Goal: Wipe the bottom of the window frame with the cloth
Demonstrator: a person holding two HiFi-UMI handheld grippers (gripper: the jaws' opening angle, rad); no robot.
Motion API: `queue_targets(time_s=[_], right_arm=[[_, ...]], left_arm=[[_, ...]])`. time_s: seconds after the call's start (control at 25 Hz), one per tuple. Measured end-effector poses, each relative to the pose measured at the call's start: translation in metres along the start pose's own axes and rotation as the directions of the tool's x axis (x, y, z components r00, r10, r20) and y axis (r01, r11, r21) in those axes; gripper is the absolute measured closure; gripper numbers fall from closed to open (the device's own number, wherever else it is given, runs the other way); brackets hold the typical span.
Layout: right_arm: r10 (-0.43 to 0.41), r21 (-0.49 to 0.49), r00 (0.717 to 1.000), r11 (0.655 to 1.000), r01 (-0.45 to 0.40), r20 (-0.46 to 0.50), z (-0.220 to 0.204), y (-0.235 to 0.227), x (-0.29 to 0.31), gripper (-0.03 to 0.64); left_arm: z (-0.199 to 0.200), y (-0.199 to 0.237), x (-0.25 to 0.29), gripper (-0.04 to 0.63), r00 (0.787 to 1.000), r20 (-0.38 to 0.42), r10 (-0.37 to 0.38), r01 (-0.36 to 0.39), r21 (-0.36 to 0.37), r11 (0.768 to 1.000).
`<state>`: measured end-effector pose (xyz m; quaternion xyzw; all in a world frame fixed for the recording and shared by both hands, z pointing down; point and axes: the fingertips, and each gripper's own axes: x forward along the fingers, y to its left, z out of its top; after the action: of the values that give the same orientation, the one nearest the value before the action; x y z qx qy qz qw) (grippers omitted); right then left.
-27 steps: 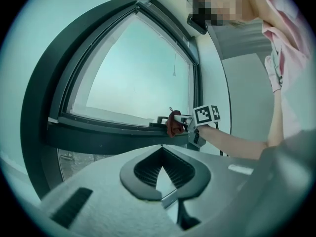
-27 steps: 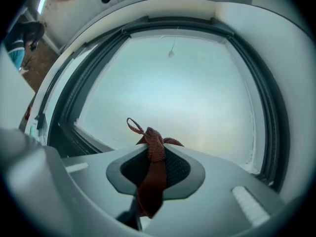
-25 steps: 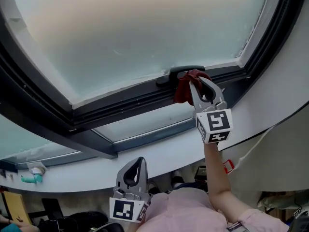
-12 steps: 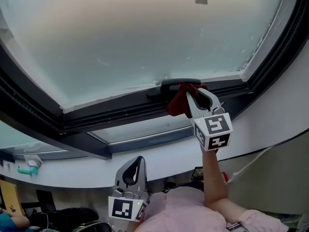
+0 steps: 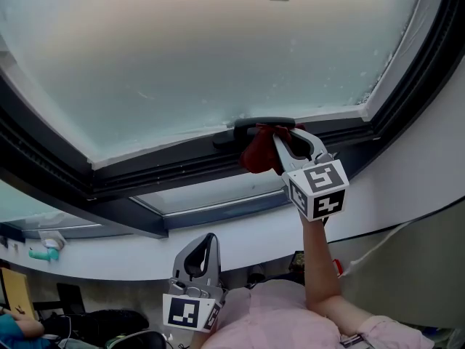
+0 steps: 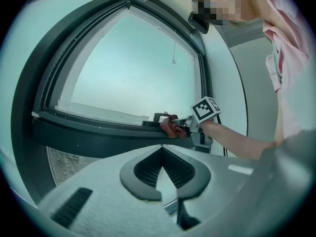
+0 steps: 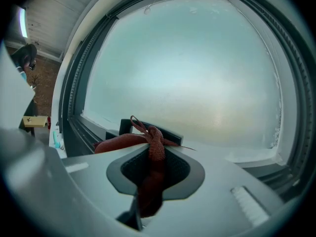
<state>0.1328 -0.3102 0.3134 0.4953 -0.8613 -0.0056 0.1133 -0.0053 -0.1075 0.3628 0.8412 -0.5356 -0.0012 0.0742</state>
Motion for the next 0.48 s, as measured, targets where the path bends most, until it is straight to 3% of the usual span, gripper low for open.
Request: queue_targets(time_s=[0.28, 0.48], right_arm=[[0.02, -0.005, 1.0, 1.0, -0.02, -0.017, -0.004, -0.008, -0.004, 0.554], [-0.019, -0.01, 0.999, 1.0, 0.019, -0.029, -0.006, -0.029, -0.008, 0.551]], left_arm=[[0.0, -0.009, 0.0, 0.598, 1.0, 0.009, 0.006, -0.006, 0.006, 1.0], [0.001, -0.013, -0.001, 0.598, 1.0, 0.013, 0.013, -0.013, 0.01, 1.0]])
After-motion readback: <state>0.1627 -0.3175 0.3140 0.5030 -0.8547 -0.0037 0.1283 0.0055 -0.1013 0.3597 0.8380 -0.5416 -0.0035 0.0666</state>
